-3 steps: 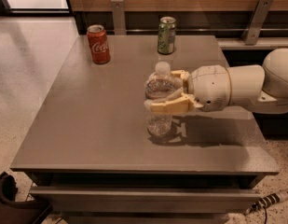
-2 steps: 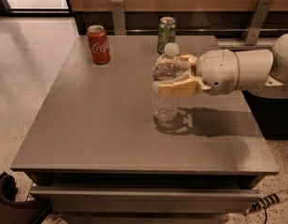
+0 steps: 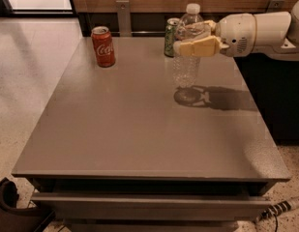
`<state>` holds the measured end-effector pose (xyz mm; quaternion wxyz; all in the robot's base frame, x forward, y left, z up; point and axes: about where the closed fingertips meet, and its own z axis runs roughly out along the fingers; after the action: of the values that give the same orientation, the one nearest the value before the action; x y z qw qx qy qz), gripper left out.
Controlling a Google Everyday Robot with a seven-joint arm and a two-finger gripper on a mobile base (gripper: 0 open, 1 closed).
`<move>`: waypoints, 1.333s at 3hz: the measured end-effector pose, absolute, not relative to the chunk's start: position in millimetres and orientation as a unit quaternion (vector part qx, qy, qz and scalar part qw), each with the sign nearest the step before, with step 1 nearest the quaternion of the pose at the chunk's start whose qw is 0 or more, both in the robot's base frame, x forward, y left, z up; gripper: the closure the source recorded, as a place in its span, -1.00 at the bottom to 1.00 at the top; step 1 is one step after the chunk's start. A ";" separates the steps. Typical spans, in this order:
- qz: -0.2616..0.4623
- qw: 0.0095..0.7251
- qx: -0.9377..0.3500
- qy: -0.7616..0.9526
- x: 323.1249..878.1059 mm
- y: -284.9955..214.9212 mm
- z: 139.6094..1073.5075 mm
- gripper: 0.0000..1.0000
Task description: Move water bottle near green can
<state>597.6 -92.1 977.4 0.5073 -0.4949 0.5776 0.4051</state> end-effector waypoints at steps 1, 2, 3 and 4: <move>0.373 0.530 -0.472 0.598 663.5 -117.1 987.4 1.00; 0.335 0.570 -0.449 0.602 704.7 -136.4 994.7 1.00; 0.292 0.605 -0.424 0.607 728.2 -157.6 999.9 1.00; 0.253 0.615 -0.406 0.626 746.1 -170.5 993.3 1.00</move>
Offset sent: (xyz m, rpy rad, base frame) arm 0.1564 -0.0773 0.0289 0.0269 -0.1546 -0.3338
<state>746.1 -170.5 993.3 0.6153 -0.4059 0.6265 0.2531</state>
